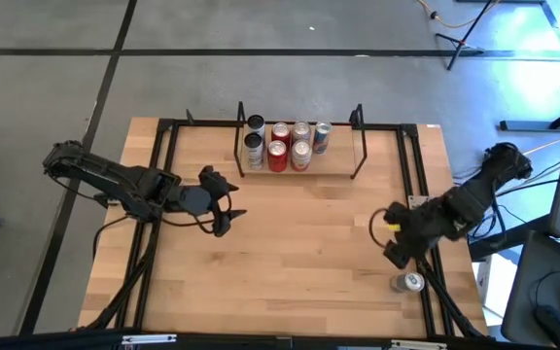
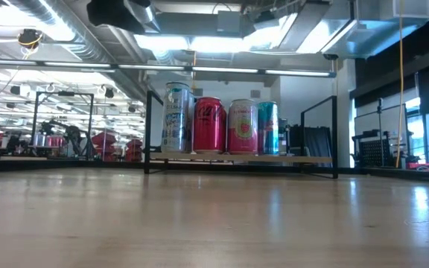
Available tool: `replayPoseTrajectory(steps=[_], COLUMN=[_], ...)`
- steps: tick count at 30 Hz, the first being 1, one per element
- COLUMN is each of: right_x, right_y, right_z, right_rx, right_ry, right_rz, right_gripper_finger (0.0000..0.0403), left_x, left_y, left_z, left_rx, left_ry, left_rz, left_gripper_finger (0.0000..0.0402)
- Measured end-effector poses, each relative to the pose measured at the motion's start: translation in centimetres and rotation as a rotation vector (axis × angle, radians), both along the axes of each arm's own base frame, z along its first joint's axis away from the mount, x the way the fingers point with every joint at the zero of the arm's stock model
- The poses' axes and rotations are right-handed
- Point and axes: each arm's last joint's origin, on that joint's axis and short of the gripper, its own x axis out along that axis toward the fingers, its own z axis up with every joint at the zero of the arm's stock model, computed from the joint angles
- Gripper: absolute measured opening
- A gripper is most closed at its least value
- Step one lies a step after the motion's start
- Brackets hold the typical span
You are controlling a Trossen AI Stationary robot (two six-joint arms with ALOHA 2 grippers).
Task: Place canned beverage on shelf
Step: Put the blue soda can on the shelf
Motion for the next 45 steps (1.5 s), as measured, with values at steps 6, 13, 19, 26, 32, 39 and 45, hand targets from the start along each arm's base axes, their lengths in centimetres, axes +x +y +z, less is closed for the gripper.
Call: replayPoseTrajectory(steps=[6,13,19,26,32,39,45], right_x=[-1.2,-1.6,-2.9,-3.4,-3.3,-3.4,-2.3], right_y=[2.7,5.7,8.0,8.4,8.6,8.5,8.6], right_z=[-1.3,-3.6,-5.9,-7.4,-8.9,-9.7,-8.2], right_rx=[-0.042,-0.001,0.016,-0.029,-0.012,-0.025,-0.038], right_ry=[0.156,0.318,0.365,0.402,0.395,0.399,0.267], right_rz=[-0.019,-0.029,-0.051,-0.062,-0.058,-0.001,0.092], right_gripper_finger=[0.0321,0.0321,0.0321,0.0321,0.0320,0.0236,0.0198], left_x=[0.1,0.2,0.2,0.2,0.2,0.2,0.2], left_y=[0.0,-0.1,-0.1,-0.1,-0.1,-0.1,-0.1], left_z=[0.2,0.2,0.2,0.2,0.2,0.2,0.2], left_rx=[0.002,-0.007,-0.014,0.012,0.017,0.018,0.019], left_ry=[-0.022,-0.021,-0.018,-0.009,-0.006,-0.005,-0.005], left_rz=[0.000,-0.019,-0.029,-0.048,-0.051,-0.052,-0.054], left_gripper_finger=[0.0322,0.0322,0.0322,0.0322,0.0322,0.0322,0.0322])
